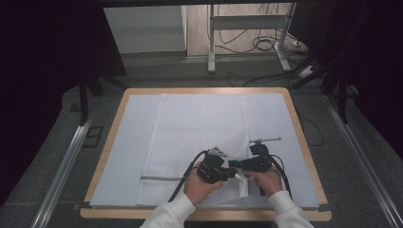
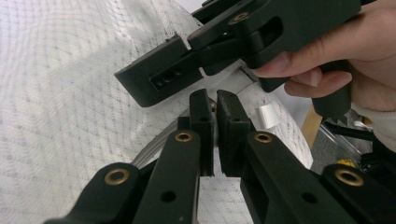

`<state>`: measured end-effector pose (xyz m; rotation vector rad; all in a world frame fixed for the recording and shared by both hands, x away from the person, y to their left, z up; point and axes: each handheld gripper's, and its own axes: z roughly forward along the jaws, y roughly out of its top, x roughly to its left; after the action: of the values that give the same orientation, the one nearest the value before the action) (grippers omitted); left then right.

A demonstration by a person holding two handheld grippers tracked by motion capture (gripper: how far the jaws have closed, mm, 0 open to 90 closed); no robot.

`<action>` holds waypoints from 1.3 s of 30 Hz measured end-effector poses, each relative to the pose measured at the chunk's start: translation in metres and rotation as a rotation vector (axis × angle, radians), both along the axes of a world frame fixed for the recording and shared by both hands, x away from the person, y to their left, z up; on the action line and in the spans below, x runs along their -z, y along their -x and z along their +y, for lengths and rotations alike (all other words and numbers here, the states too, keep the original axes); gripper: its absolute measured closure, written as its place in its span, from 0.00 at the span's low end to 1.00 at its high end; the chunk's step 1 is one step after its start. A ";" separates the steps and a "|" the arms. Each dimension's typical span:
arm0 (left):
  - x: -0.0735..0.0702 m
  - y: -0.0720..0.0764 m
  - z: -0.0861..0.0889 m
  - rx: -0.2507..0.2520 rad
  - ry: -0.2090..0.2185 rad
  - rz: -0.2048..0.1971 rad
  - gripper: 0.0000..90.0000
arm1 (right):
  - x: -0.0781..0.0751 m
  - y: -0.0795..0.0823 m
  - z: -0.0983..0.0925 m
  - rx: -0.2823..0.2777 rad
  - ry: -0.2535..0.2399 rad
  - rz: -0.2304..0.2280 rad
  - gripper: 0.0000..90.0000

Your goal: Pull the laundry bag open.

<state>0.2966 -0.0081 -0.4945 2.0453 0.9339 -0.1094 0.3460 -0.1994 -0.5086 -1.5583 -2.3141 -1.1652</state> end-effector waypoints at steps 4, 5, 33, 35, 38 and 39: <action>0.001 0.000 -0.001 0.005 -0.006 0.000 0.96 | -0.001 0.001 0.001 -0.020 0.013 0.005 0.80; 0.001 0.000 -0.001 0.006 -0.007 -0.001 0.96 | -0.001 0.001 0.001 -0.028 0.008 0.005 0.85; 0.012 -0.007 0.006 -0.019 0.003 0.083 0.96 | -0.004 0.007 -0.003 -0.101 0.005 -0.044 0.99; 0.013 -0.008 0.007 -0.017 0.009 0.090 0.96 | -0.005 0.007 -0.003 -0.103 0.006 -0.047 0.99; 0.014 -0.009 0.008 -0.014 0.014 0.103 0.96 | -0.005 0.008 -0.004 -0.100 0.004 -0.050 0.99; 0.015 -0.009 0.008 -0.019 0.020 0.109 0.96 | -0.005 0.008 -0.003 -0.099 0.004 -0.052 0.99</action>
<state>0.3060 -0.0006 -0.5095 2.0283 1.0155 -0.2214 0.3380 -0.2029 -0.5037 -1.4130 -2.3972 -1.1915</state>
